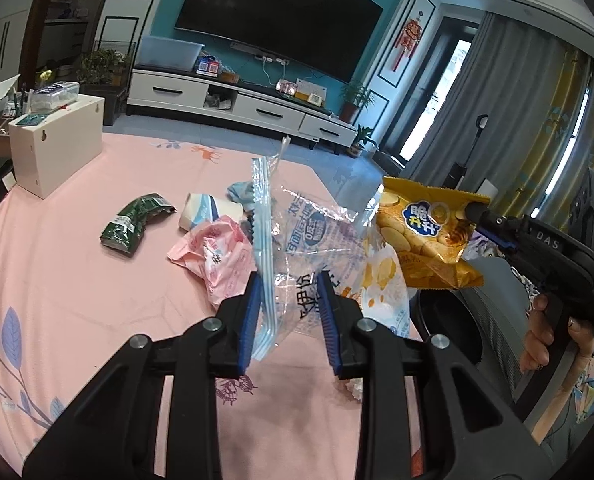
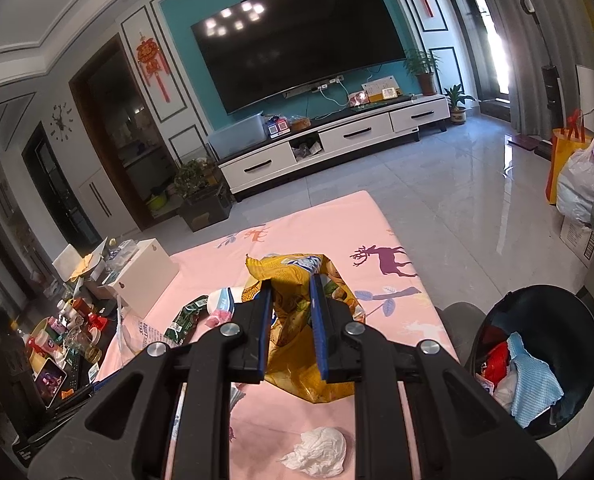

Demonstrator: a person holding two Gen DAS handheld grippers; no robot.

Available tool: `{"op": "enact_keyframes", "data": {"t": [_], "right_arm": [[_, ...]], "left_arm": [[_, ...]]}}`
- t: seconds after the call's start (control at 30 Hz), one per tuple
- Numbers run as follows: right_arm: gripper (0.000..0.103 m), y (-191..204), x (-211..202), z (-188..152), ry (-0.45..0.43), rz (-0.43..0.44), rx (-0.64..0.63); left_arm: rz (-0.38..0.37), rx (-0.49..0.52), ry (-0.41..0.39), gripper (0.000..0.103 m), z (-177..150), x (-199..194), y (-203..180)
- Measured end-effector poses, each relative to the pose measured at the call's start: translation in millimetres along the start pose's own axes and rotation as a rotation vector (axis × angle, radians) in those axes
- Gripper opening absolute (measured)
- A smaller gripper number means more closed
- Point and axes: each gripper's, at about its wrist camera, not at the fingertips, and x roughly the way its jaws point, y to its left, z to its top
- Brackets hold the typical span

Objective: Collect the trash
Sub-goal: 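Lift and hold both bags above the table beside the bin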

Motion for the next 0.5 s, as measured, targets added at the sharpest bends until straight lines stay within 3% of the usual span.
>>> {"op": "enact_keyframes", "data": {"t": [0.5], "right_arm": [[0.019, -9, -2, 0, -0.009, -0.043, 0.02]], "left_arm": [[0.014, 0.043, 0.02, 0.03, -6, 9, -12]]}}
